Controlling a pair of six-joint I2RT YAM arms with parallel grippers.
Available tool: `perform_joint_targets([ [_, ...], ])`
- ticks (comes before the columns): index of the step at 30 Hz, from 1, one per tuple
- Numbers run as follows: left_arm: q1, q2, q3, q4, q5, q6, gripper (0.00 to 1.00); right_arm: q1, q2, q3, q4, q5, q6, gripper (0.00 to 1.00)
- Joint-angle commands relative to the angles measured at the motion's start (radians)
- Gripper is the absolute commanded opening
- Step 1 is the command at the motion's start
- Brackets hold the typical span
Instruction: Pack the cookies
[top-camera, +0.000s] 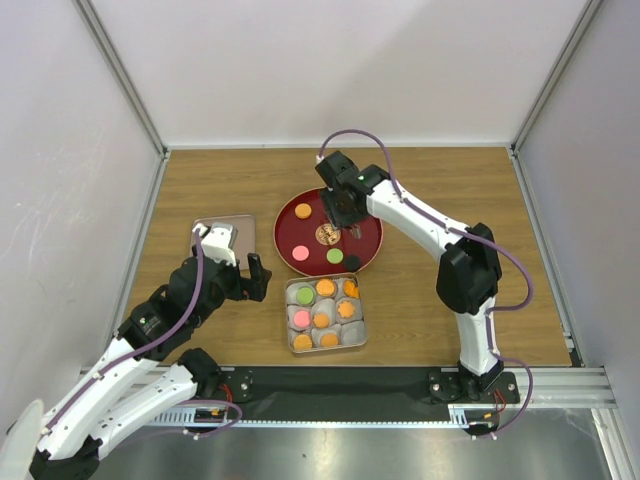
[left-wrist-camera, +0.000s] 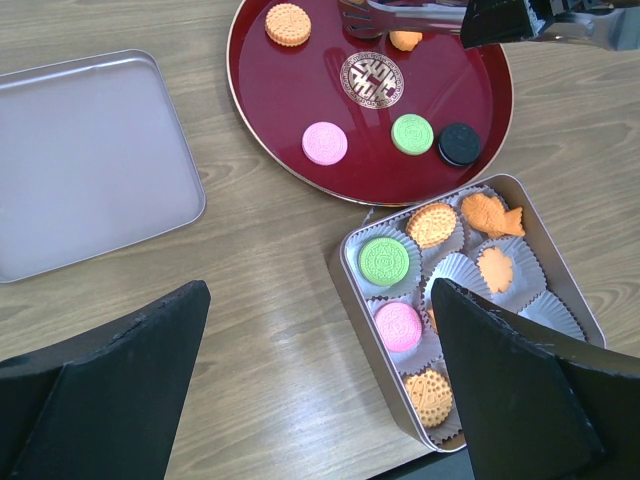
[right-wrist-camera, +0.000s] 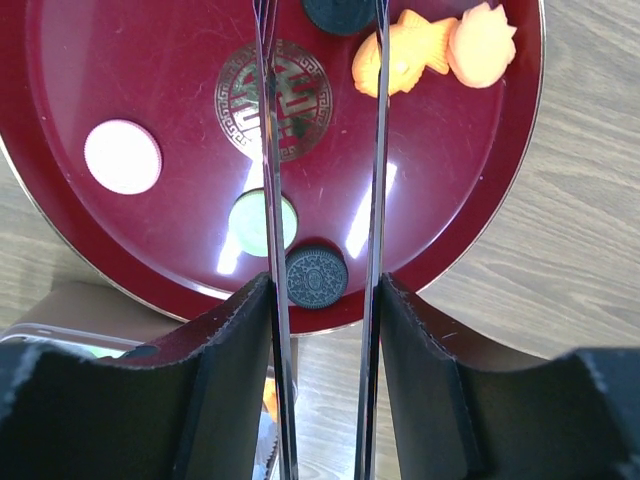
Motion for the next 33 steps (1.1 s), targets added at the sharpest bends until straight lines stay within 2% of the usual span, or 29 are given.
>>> perform_joint_targets([
  [1, -0.007, 0.004, 0.014, 0.021, 0.009, 0.005, 1.0, -0.018, -0.011, 0.009, 0.035, -0.017, -0.007, 0.5],
  [33, -0.006, 0.003, 0.014, 0.023, 0.008, 0.005, 1.0, -0.075, 0.029, 0.014, 0.031, -0.152, -0.021, 0.49],
])
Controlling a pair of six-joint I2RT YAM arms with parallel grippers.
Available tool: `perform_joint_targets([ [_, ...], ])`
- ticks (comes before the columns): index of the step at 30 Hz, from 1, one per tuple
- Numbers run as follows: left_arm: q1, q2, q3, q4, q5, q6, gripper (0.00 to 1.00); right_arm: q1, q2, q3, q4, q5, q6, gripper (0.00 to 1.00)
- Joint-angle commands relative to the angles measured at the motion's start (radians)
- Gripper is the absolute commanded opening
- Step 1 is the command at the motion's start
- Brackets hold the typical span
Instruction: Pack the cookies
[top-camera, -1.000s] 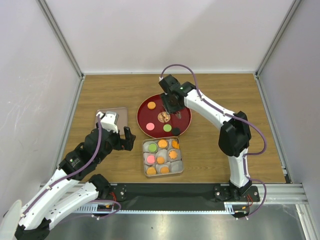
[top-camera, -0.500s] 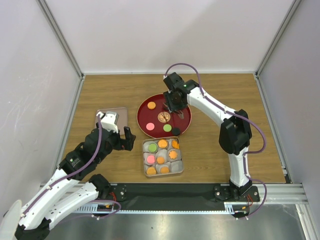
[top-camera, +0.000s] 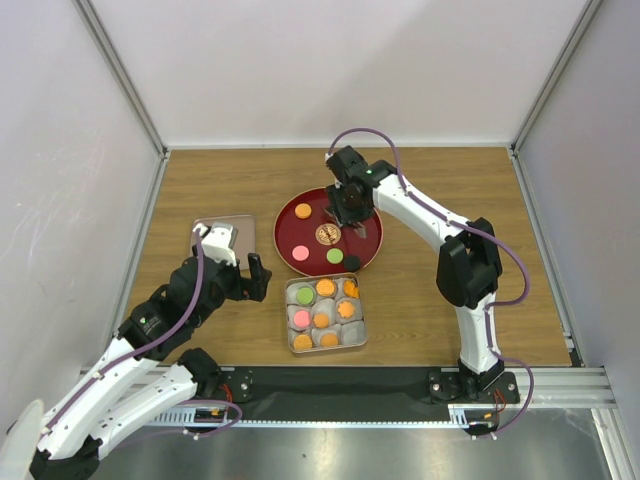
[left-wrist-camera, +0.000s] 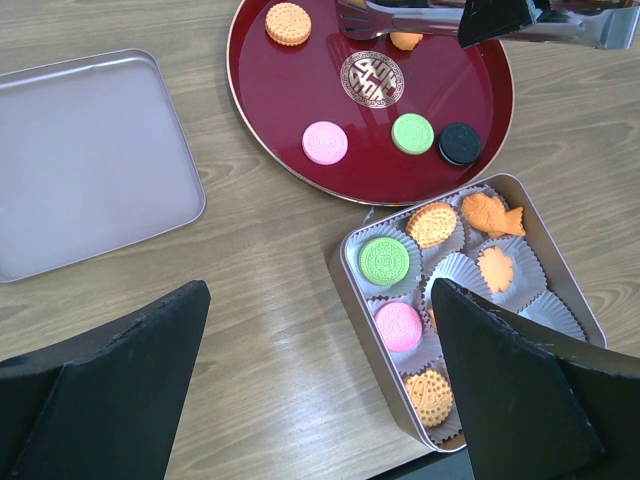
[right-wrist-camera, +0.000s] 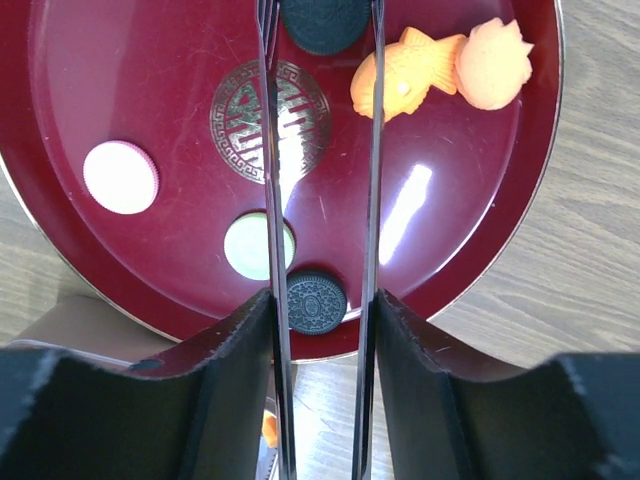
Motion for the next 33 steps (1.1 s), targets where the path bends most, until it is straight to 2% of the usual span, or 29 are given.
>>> perform_joint_targets([
  [1, -0.007, -0.001, 0.014, 0.021, 0.008, 0.006, 1.0, -0.004, 0.001, 0.014, 0.017, -0.024, -0.01, 0.47],
  [7, -0.006, -0.001, 0.014, 0.021, 0.007, 0.005, 1.0, -0.006, -0.016, 0.013, -0.005, -0.025, -0.011, 0.35],
  [19, -0.006, -0.004, 0.014, 0.021, 0.007, 0.005, 1.0, 0.037, -0.149, -0.016, -0.023, 0.01, 0.005, 0.33],
  [29, -0.006, -0.013, 0.014, 0.023, 0.007, 0.005, 1.0, 0.096, -0.369, -0.18, -0.025, 0.027, 0.054, 0.32],
  [33, -0.006, -0.019, 0.014, 0.023, 0.01, 0.005, 1.0, 0.183, -0.502, -0.289, -0.052, 0.036, 0.091, 0.32],
])
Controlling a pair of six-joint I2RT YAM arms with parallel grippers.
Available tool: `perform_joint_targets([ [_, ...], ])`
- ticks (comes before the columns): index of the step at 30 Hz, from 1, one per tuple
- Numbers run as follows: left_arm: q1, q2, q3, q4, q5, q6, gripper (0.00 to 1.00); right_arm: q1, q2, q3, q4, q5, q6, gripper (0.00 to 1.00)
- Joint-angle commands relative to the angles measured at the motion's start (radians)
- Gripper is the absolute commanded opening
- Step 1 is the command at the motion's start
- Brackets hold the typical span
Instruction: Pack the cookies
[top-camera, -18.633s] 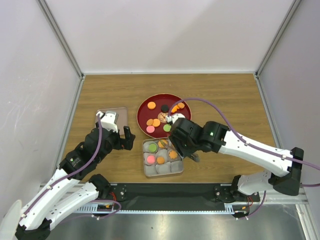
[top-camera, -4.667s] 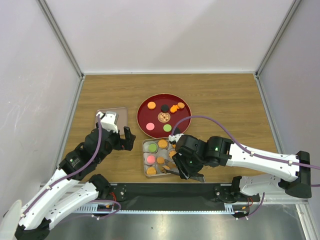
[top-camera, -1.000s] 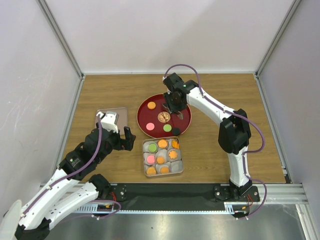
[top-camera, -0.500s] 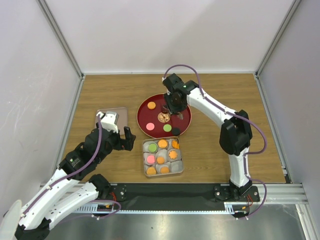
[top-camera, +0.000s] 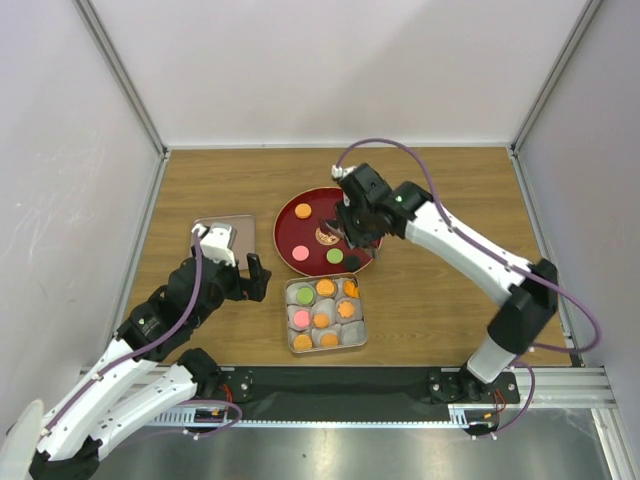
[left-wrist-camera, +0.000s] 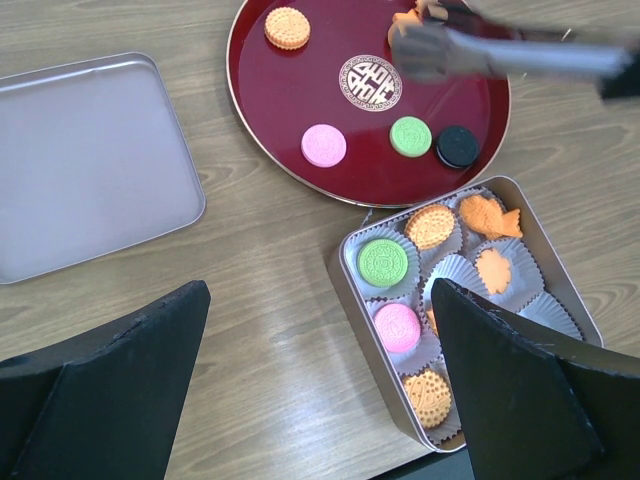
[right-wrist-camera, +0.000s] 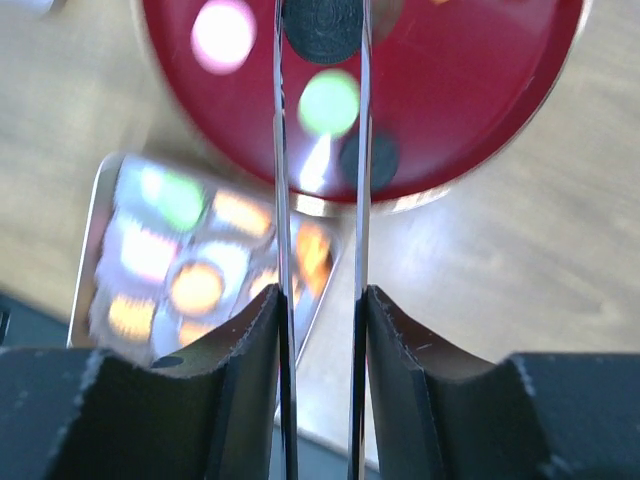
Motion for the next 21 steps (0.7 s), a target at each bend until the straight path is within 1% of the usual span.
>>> perform_joint_targets([
  [1, -0.006, -0.012, 0.014, 0.024, 0.009, 0.005, 1.0, 0.078, -0.148, -0.092, -0.031, 0.019, 0.05, 0.32],
  [5, -0.006, -0.013, 0.013, 0.026, 0.015, 0.006, 1.0, 0.158, -0.307, -0.214, -0.1, 0.025, 0.127, 0.32],
  [6, -0.007, -0.016, 0.013, 0.026, 0.015, 0.006, 1.0, 0.175, -0.368, -0.234, -0.115, 0.024, 0.144, 0.33],
  [7, -0.006, -0.016, 0.013, 0.026, 0.017, 0.006, 1.0, 0.198, -0.404, -0.276, -0.127, 0.007, 0.156, 0.33],
  [10, -0.006, -0.012, 0.013, 0.027, 0.02, 0.008, 1.0, 0.252, -0.504, -0.324, -0.18, -0.024, 0.21, 0.33],
  [15, -0.006, -0.003, 0.013, 0.027, 0.025, 0.009, 1.0, 0.344, -0.572, -0.392, -0.235, -0.033, 0.277, 0.33],
  [17, -0.007, 0.001, 0.013, 0.029, 0.023, 0.009, 1.0, 0.384, -0.573, -0.398, -0.241, -0.028, 0.296, 0.33],
  [21, -0.007, 0.001, 0.013, 0.026, 0.015, 0.008, 1.0, 0.425, -0.561, -0.421, -0.249, -0.018, 0.314, 0.33],
])
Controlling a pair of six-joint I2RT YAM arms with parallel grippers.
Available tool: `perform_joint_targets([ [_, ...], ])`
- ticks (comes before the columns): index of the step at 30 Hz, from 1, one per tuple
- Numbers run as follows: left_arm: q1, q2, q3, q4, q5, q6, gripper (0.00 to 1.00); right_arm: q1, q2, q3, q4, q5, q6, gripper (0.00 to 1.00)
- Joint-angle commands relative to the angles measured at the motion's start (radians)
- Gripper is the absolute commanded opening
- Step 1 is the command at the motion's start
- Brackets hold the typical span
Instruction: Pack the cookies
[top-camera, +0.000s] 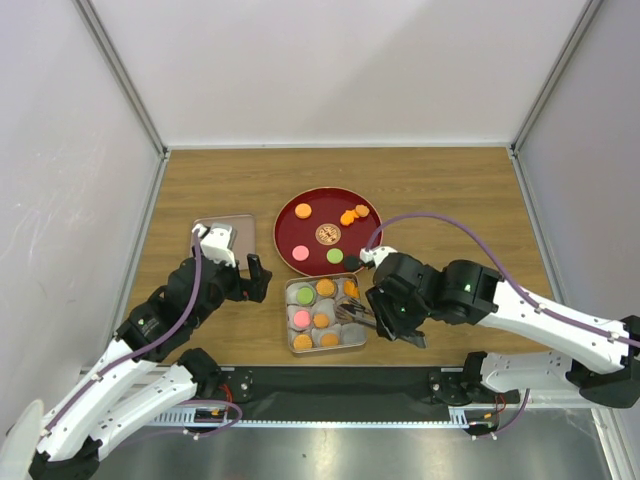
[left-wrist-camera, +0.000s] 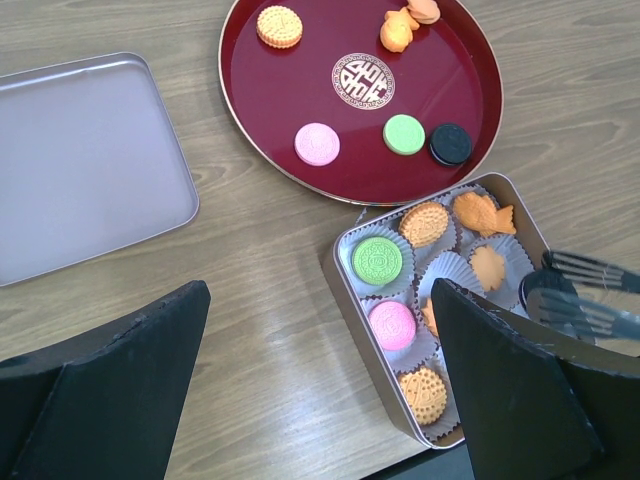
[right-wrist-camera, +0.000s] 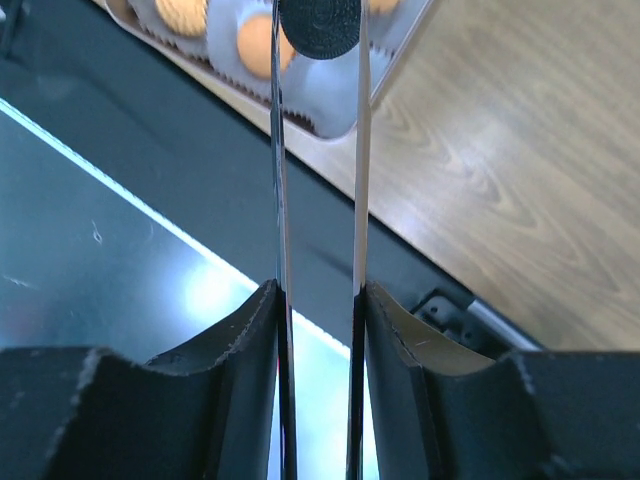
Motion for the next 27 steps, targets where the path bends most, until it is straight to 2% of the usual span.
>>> perform_joint_targets([
  [1, -0.006, 0.007, 0.013, 0.024, 0.0, 0.008, 1.0, 0.031, 0.007, -0.011, -0.013, 0.01, 0.047, 0.33],
  [27, -0.006, 0.018, 0.014, 0.021, -0.011, 0.005, 1.0, 0.072, 0.033, -0.068, -0.007, -0.019, 0.052, 0.38],
])
